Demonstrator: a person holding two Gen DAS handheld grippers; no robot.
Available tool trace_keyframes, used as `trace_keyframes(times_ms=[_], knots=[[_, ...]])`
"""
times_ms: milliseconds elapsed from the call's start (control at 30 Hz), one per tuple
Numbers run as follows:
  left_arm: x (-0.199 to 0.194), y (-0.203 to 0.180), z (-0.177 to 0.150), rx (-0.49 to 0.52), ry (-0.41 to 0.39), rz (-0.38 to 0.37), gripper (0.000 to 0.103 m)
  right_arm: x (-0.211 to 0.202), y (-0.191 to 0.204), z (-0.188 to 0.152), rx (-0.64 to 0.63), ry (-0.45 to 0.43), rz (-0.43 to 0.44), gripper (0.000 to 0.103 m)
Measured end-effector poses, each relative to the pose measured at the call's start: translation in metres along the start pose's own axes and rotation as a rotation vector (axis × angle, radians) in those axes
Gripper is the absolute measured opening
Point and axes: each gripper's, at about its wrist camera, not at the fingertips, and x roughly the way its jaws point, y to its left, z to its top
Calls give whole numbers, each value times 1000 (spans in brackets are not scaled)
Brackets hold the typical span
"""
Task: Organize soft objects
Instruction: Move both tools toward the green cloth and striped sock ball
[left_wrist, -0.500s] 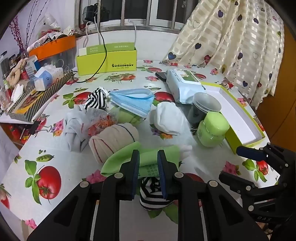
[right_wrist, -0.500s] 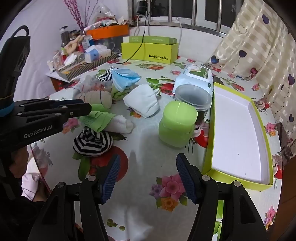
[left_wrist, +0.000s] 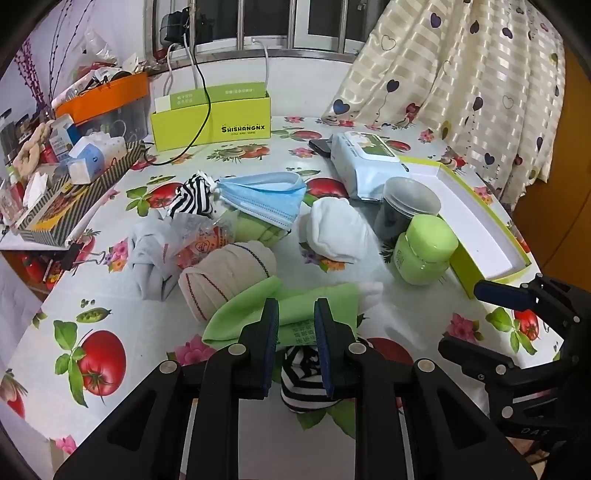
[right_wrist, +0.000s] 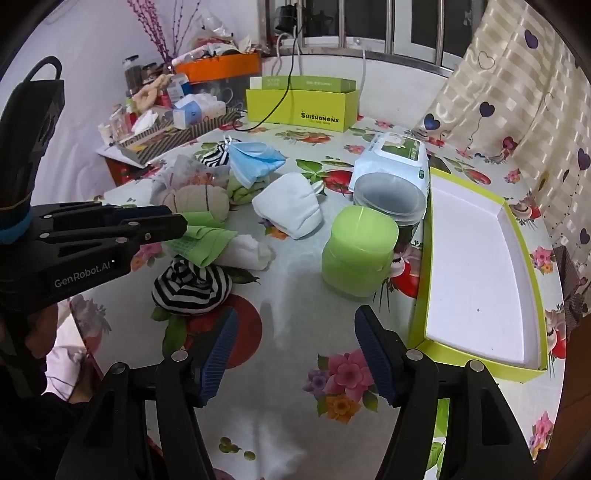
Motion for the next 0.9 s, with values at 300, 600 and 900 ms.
trace_keyframes(times_ms=[300, 600, 900], knots=[[-5, 2, 5, -2, 4, 1, 21, 2, -4, -1, -2, -8, 18, 66], [-5, 2, 4, -3, 5, 2, 21, 2, -3, -1, -3, -9, 16, 67], [-4, 3, 4, -5, 5, 2, 21, 2, -2, -1, -4, -8, 19, 67]])
